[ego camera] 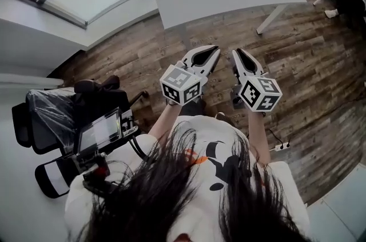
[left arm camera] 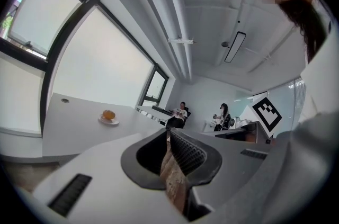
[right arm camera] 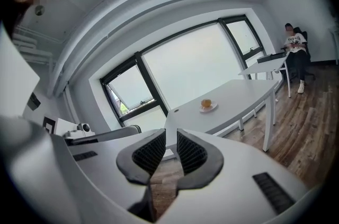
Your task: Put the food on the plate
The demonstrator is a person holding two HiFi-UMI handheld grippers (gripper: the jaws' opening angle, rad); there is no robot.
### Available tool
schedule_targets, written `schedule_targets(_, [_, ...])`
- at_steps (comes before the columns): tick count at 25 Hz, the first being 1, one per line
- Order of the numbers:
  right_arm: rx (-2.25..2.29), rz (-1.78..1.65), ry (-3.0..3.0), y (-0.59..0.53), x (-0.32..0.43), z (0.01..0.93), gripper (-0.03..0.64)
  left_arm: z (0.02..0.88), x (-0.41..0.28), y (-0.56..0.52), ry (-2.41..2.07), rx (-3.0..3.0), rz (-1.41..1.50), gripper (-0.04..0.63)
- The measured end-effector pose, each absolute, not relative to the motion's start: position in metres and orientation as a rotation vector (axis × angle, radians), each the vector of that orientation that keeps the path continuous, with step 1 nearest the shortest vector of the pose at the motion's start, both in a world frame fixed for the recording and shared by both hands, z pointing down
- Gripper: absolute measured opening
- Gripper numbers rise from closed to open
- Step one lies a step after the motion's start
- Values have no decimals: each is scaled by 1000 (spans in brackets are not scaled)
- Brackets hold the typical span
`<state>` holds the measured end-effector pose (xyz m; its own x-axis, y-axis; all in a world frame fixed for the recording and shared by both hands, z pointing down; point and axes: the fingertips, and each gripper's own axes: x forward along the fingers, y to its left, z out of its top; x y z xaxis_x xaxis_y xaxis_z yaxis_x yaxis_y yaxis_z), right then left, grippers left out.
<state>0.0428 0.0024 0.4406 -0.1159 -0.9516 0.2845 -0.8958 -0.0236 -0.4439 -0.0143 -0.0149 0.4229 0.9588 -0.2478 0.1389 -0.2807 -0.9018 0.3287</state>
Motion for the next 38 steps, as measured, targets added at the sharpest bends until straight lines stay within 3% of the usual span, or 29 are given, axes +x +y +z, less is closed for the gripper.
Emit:
schedule_targets(15, [-1925,-787,2257,121,56,438,72,429,-12,121,-600,2746,167,6])
schedule_targets(38, [-1942,-813,2329,123,56,446,72,434,-4,132,-590,2710,207,6])
